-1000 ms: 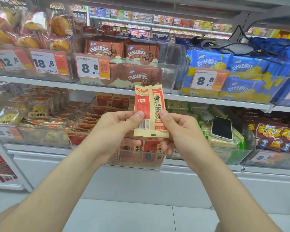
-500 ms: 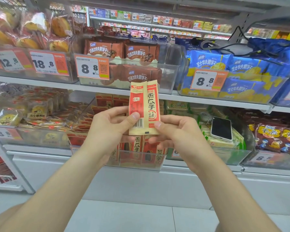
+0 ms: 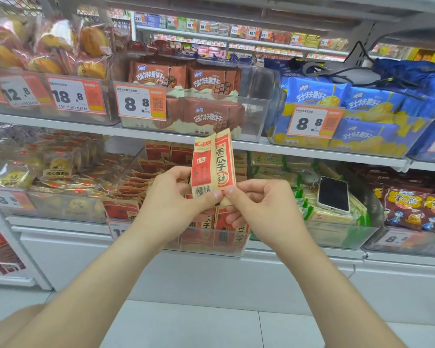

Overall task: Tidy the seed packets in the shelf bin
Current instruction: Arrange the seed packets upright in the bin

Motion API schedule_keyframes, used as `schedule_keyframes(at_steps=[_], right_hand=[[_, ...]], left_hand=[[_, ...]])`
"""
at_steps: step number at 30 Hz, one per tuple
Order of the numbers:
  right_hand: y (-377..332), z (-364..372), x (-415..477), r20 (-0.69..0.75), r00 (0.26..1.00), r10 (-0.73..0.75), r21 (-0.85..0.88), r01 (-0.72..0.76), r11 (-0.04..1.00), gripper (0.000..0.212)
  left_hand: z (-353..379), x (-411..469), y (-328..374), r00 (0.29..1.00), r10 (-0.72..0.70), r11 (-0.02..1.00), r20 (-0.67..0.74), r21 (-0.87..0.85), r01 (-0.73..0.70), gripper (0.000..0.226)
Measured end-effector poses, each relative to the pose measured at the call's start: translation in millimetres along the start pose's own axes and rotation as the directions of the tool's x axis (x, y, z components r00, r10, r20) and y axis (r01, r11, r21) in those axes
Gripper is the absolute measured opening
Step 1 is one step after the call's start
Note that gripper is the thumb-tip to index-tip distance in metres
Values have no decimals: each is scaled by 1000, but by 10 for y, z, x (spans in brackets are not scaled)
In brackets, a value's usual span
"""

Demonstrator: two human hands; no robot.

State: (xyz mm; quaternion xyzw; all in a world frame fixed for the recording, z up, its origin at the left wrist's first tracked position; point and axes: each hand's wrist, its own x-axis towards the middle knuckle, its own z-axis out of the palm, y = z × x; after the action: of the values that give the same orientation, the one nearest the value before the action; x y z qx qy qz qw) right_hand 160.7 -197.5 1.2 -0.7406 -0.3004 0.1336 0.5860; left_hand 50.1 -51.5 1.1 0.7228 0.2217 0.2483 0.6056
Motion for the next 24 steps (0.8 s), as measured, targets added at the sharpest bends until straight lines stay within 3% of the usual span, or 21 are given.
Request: schedule_keyframes(at_steps=[4, 6, 9, 13, 16, 20, 22, 24], right_hand=[[42, 23, 22, -60, 997, 56, -191, -66, 979, 33], [56, 34, 42, -94, 994, 51, -194, -69, 979, 44], [6, 41, 23, -161, 985, 64, -14, -67, 998, 40], [-81, 56, -26, -243, 969, 43, 185, 3, 983, 30], [-45, 41, 17, -321, 942, -97, -33, 91, 995, 34], [0, 20, 53, -318, 880, -353, -419, 203, 885, 38], [19, 5, 56, -264, 865, -427, -486, 263, 833, 34], [31, -3, 50, -202, 866, -457, -498, 311, 809, 30]], left_hand=[[60, -6, 13, 994, -106, 974, -4, -201, 103, 58], [96, 0, -2, 980, -195, 912, 22, -365, 190, 64], [140, 6, -7, 936, -329, 758, 124, -557, 340, 58], [174, -15, 12, 887, -351, 654, 300, -600, 462, 32], [178, -32, 35, 879, -372, 704, 297, -527, 476, 44], [196, -30, 22, 937, -333, 882, 103, -316, 349, 76], [193, -34, 28, 956, -292, 933, 32, -212, 292, 71], [190, -41, 43, 956, -285, 931, 68, -216, 293, 61]])
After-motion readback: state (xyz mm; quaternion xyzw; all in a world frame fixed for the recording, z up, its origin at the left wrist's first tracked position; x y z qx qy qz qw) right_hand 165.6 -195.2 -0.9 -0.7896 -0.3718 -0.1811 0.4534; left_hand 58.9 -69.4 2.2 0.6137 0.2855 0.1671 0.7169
